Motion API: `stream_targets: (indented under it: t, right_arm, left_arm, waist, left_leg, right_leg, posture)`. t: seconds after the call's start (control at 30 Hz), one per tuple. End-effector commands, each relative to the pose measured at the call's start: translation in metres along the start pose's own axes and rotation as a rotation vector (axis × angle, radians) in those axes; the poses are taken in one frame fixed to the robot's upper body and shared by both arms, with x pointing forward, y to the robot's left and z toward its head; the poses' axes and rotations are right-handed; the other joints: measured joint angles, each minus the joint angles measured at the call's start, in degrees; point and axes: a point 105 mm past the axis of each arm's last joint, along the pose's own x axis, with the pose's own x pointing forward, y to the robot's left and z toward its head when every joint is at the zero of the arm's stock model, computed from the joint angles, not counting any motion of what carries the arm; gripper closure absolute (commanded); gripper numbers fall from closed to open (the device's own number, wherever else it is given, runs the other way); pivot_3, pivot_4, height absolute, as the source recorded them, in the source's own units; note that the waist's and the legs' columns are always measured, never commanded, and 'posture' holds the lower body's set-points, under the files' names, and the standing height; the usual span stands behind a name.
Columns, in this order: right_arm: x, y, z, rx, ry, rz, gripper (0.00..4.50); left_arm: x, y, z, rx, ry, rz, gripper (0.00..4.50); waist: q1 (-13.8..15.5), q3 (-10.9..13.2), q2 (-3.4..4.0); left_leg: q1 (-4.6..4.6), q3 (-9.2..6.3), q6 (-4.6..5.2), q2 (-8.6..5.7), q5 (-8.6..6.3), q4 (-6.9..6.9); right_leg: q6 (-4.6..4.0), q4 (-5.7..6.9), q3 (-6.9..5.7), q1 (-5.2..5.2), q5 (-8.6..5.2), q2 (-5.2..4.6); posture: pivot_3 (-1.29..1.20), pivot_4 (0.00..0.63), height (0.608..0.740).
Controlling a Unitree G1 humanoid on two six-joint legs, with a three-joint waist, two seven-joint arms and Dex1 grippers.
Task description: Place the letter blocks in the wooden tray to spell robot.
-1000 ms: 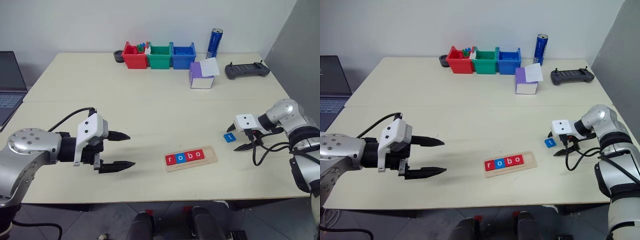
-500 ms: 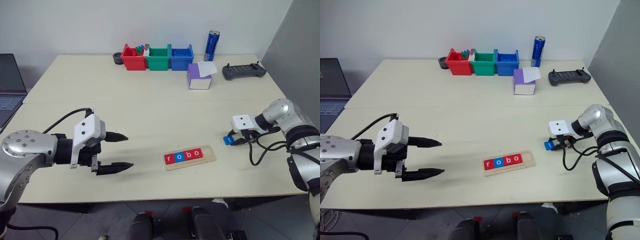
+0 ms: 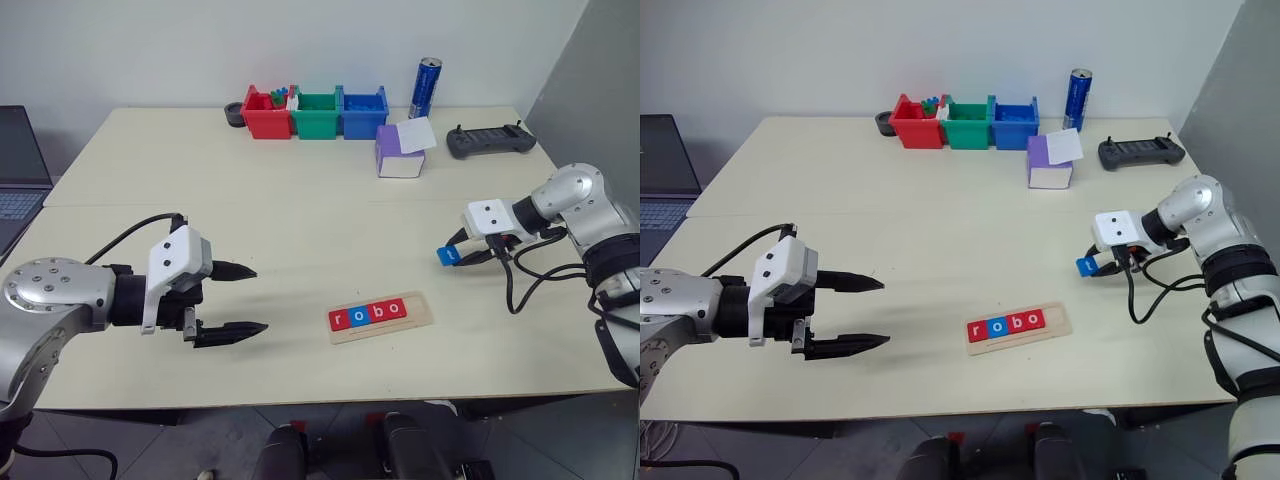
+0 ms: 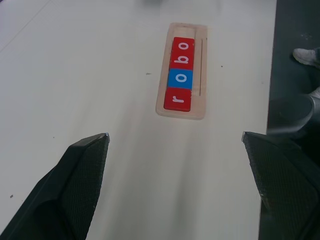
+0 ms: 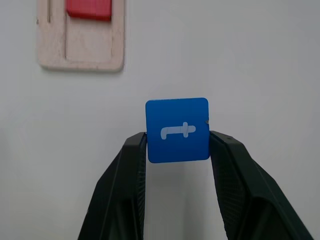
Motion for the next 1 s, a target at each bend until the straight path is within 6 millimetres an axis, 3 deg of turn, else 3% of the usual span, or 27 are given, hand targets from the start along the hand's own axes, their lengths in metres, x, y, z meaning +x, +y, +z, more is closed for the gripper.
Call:
stream_targets:
  t: [0.03,0.4,1.0]
  right_arm:
    - [0.006,0.015,0.015,0.011,-0.044,0.123,3.04]
    - [0.03,0.032,0.028,0.006,-0.007,0.171,3.04]
    - [0.044,0.03,0.034,0.061,0.01,0.146,3.04]
  left_arm:
    - [-0.001,0.0,0.007,0.033,-0.013,0.003,0.0]
    - [-0.001,-0.002,0.005,0.024,-0.013,0.01,0.0]
    - [0.001,-0.002,0.006,0.024,-0.02,0.01,0.0]
  waist:
    - [0.06,0.0,0.0]
    - [0.37,0.0,0.0]
    - [0.39,0.0,0.0]
  left_leg:
    - [-0.02,0.0,0.0,0.0,0.0,0.01]
    - [-0.08,0.0,0.0,0.0,0.0,0.04]
    - [-0.11,-0.01,0.0,0.0,0.0,0.05]
  right_leg:
    - [0.0,0.0,0.0,-0.01,0.0,0.0]
    - [0.01,0.0,-0.03,-0.07,-0.01,0.01]
    - [0.02,-0.02,-0.04,-0.08,-0.01,0.01]
  posture:
    - [0.0,0.15,0.74]
    - [0.0,0.15,0.74]
    - [0.0,0.15,0.74]
